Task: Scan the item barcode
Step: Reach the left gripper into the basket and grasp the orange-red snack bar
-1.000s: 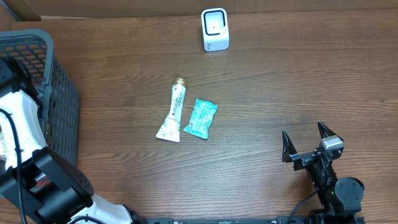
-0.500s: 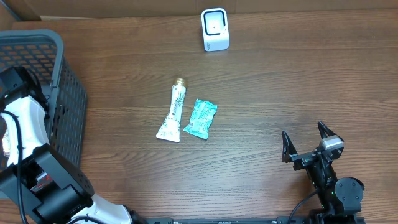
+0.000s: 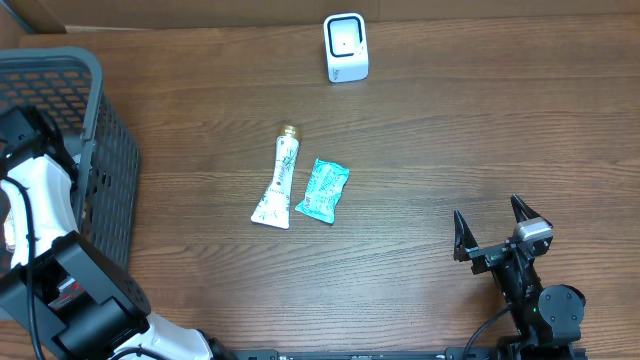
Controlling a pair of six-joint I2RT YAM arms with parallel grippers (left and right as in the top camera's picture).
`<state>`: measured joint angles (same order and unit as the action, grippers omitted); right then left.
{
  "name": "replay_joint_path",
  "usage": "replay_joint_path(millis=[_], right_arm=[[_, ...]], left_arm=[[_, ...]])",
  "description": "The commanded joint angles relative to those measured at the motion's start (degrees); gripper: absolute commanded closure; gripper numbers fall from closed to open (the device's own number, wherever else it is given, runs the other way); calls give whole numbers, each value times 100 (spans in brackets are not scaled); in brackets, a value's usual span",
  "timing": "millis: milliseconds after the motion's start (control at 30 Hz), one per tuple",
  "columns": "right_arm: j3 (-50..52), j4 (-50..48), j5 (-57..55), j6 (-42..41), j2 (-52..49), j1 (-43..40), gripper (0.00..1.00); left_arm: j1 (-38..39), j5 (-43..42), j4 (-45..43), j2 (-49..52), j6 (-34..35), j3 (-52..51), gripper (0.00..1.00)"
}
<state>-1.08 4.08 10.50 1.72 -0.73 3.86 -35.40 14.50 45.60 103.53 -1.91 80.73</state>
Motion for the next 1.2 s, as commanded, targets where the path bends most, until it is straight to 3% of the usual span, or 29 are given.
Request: replay_joint_path(millis=[0,133,300,500,900,1067,1133,1167], right_arm=[[61,-31,28,-20,48,42,0],[61,-31,28,-20,50,42,0],[61,-31,28,-20,48,42,0],[61,-31,28,-20,48,42,0],[61,-31,28,-20,48,42,0],[61,-31,28,-20,48,42,0],[61,-31,28,-20,48,42,0],[61,-31,28,-20,48,42,0]], left_arm=[[-166,-212,-103,72,-588,98,5],[-444,-247,-330,98,-822,98,2],[-892,-317,-269,188,-1290,94,4],[-1349,-1504,-407,240,-1545,-72,8],[-1403,-1858,-533,807,-1740,-299,11],[-1410,-1843,-503,1163,-1738,-299,23],[-1399,-1882,-501,1257,-1731,-299,42],[-1386,-1899,-501,1272,-1731,-299,61]])
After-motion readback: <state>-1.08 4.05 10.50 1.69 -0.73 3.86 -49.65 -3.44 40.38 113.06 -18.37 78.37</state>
